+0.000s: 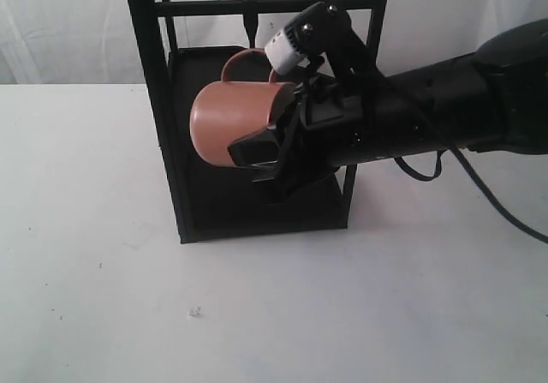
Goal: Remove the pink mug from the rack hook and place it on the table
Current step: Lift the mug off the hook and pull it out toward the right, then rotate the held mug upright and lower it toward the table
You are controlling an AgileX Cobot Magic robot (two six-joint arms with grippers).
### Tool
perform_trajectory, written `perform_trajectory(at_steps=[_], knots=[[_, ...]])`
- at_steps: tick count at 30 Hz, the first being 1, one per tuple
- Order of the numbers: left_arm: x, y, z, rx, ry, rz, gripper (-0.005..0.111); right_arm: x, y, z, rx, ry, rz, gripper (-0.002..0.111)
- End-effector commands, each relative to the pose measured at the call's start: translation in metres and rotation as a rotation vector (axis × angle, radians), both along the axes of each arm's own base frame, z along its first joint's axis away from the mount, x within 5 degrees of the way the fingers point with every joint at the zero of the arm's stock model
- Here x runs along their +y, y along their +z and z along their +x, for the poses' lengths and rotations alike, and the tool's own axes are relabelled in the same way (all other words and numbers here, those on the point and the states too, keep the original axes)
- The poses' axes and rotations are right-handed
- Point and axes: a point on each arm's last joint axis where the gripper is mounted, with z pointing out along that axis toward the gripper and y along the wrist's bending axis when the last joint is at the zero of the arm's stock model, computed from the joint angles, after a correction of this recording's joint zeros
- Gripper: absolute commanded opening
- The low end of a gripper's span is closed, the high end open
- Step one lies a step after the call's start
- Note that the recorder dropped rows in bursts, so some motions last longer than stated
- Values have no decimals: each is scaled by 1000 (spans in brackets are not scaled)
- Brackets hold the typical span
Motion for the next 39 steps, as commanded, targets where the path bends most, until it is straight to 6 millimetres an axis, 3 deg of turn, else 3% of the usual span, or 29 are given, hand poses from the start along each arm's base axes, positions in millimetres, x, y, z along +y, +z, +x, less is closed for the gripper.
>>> perform_trajectory(at_steps=[1, 10, 15, 18, 24, 29, 34, 39], knots=[[0, 0, 0, -6, -7, 0, 0, -2, 6, -2, -75, 18, -10, 0], [0, 0, 0, -6, -7, 0, 0, -8, 41, -16, -168, 33, 53, 0], [0, 0, 0, -6, -7, 0, 0, -4, 78, -44, -127, 149, 199, 0], [0, 0, 0, -6, -7, 0, 0, -3, 88, -62, -138, 198, 200, 0], [0, 0, 0, -6, -7, 0, 0, -12, 89, -91, 9, 239, 77, 0], [0, 0, 0, -6, -7, 0, 0, -33, 78, -113, 116, 275, -171, 0], [0, 0, 0, -6, -7, 0, 0, -66, 67, -117, 207, 68, -476, 0], [0, 0, 0, -6, -7, 0, 0, -88, 68, -113, 190, -164, -589, 0]])
